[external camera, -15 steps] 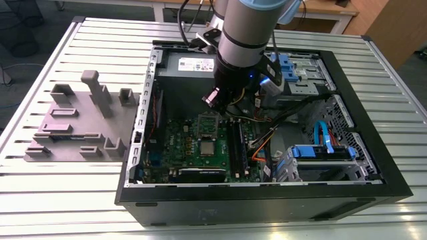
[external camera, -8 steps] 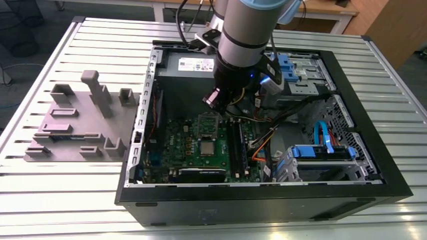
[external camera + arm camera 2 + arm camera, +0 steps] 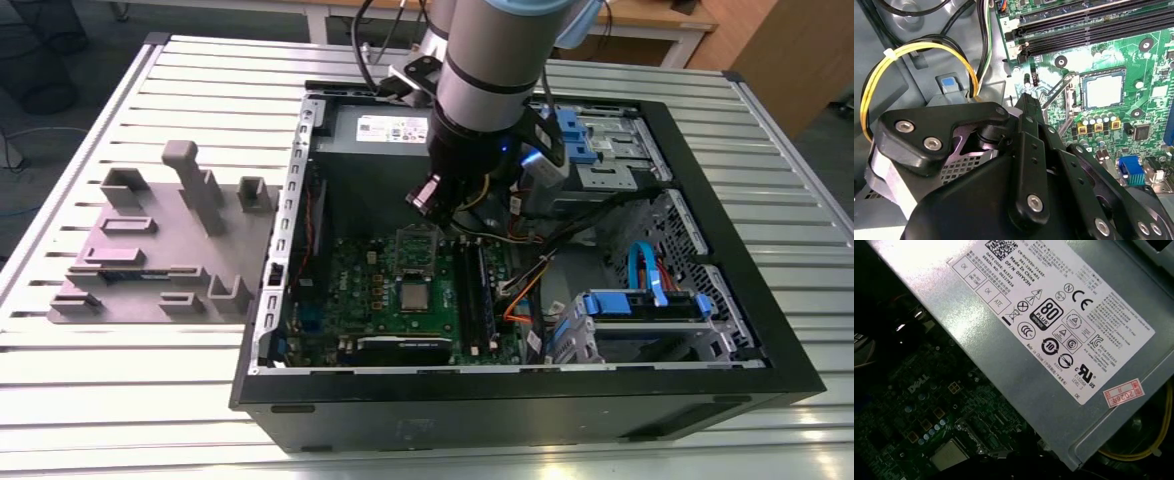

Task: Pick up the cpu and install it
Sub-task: 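Close the cpu cover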

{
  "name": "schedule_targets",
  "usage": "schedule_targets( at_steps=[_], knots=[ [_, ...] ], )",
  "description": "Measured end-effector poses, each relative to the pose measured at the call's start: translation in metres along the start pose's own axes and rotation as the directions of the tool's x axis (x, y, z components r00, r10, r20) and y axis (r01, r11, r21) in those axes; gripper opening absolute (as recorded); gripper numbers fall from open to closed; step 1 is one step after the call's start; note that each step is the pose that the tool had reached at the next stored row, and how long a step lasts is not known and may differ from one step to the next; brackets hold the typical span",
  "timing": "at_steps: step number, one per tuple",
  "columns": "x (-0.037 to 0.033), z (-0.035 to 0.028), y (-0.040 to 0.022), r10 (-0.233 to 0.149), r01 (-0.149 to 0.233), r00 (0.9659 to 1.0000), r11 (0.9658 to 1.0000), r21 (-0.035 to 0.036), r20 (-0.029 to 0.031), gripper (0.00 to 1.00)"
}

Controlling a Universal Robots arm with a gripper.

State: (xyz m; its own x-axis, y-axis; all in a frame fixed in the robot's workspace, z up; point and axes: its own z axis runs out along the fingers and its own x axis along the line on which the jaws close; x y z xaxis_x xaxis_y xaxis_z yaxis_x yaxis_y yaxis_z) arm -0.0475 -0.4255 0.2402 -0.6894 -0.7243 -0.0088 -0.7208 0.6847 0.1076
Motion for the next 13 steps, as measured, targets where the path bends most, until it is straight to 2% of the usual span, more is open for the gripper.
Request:
schedule_targets(
  at_steps=[13],
  knots=[
    [0.0010, -0.0014, -0.0006, -0.010, 0.010, 1.0000, 1.0000, 0.0000, -0.0012, 0.10]
  ],
)
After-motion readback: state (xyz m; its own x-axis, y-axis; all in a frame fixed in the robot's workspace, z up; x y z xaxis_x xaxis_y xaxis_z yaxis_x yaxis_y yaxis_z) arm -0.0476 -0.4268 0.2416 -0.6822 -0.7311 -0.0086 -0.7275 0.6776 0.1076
